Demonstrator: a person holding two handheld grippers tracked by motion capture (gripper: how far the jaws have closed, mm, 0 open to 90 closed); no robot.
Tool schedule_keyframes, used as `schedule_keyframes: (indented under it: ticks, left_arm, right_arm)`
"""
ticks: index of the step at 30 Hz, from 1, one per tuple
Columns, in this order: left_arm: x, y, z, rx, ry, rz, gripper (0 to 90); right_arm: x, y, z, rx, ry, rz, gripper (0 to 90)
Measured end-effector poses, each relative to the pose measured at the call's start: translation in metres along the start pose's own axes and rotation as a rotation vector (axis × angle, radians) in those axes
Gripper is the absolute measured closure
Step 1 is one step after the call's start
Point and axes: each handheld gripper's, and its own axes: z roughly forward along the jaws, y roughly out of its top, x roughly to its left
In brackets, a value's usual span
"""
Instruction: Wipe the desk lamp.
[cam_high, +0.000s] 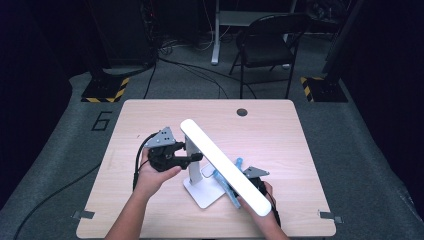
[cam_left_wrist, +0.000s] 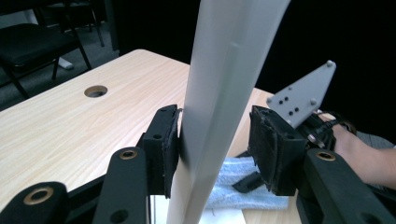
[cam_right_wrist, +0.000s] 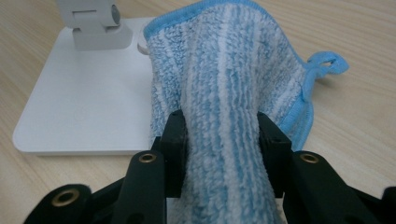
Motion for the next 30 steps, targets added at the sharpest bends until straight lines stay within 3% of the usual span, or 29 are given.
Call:
schedule_keyframes:
  ticks: [2,7,14,16,24,28,29,30]
  left_arm:
    - [0.0,-0.002,-0.001,0.011,-0.009,-0.003,52.6]
    - [0.0,-0.005,-0.005,0.03,-0.02,0.005,51.5]
    - [0.0,-0.013,-0.007,0.03,-0.027,-0.007,51.3]
    - [0.0,-0.015,-0.009,0.036,-0.035,-0.004,51.3]
    - [0.003,-0.02,-0.008,0.045,-0.042,-0.016,51.5]
    - [0.003,-0.017,-0.005,0.05,-0.037,0.003,49.2]
    - [0.003,-0.016,-0.004,0.053,-0.042,0.001,49.1]
    - [0.002,-0.016,-0.005,0.054,-0.039,0.006,48.9]
  right_arm:
    - [-0.001,0.002,0.003,-0.005,-0.009,-0.027,61.8]
    - [-0.003,0.007,0.008,0.004,-0.011,-0.038,61.6]
    - [-0.002,0.013,0.015,0.011,-0.017,0.007,61.6]
    - [-0.003,0.016,0.017,0.015,-0.015,-0.017,61.5]
    - [-0.002,0.022,0.024,0.009,-0.031,0.001,61.4]
    - [-0.002,0.023,0.027,-0.005,-0.031,0.005,61.2]
    - [-0.003,0.024,0.026,0.015,-0.027,0.0,61.2]
    - [-0.003,0.024,0.028,-0.004,-0.031,0.015,61.2]
